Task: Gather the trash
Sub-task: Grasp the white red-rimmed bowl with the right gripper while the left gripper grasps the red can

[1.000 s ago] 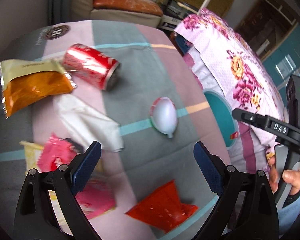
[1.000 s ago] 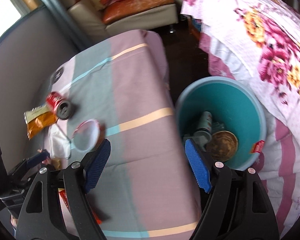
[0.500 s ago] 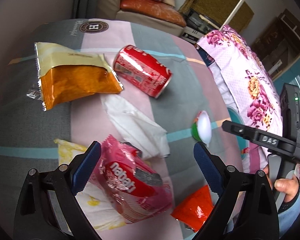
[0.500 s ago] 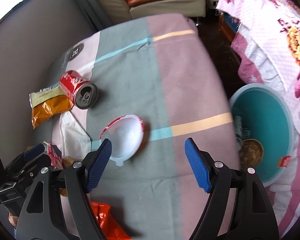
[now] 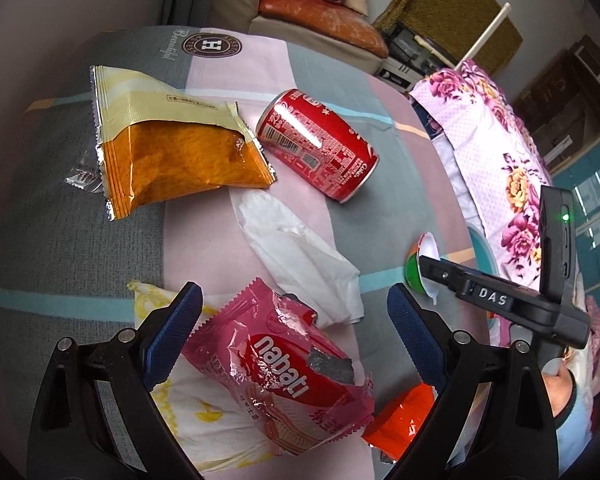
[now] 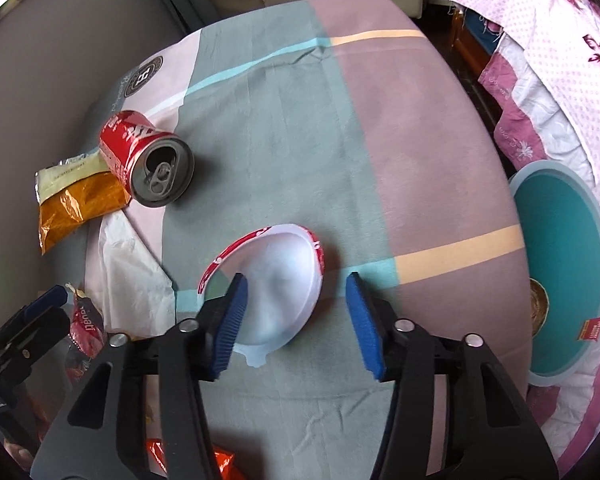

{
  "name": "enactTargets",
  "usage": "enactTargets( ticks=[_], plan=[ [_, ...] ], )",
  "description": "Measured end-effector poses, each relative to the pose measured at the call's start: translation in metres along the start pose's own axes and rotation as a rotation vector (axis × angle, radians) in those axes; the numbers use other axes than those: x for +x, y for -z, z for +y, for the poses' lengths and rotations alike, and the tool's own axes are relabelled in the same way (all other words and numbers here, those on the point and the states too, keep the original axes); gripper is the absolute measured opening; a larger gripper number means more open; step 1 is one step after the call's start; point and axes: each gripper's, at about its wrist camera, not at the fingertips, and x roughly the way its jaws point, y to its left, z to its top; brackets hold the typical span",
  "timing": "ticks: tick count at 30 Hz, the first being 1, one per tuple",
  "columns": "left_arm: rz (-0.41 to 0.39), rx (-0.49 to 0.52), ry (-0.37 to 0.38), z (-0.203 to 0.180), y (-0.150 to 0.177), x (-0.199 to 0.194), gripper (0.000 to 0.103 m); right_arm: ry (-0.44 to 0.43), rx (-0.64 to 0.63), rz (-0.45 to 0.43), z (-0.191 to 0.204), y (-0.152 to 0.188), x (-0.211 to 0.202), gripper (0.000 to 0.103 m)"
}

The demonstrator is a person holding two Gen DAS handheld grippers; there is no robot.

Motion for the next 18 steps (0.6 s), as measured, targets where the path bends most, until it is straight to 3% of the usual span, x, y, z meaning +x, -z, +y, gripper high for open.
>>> enactTargets(
  ticks=[1, 3, 9, 18],
  plan=[
    [0.002, -0.002, -0.002, 0.000, 0.000, 0.000, 0.094, 0.007, -0.010, -0.014, 0.001, 0.001, 0.000, 0.039],
    [0.009, -0.007, -0.006, -0.001, 0.000, 0.003, 0.094, -0.007, -0.010, -0.005, 0.000, 0.001, 0.002, 0.011],
    [0.010, -0.013, -0.017, -0.008, -0.004, 0.005, 0.094, -0.023, -0.023, -0.050, -0.001, -0.004, -0.009, 0.005],
    [-0.008, -0.092, -0.024, -0.037, -0.048, 0.019, 0.094, -0.038, -0.013, -0.109, -0.016, -0.026, -0.028, 0.005]
  ],
)
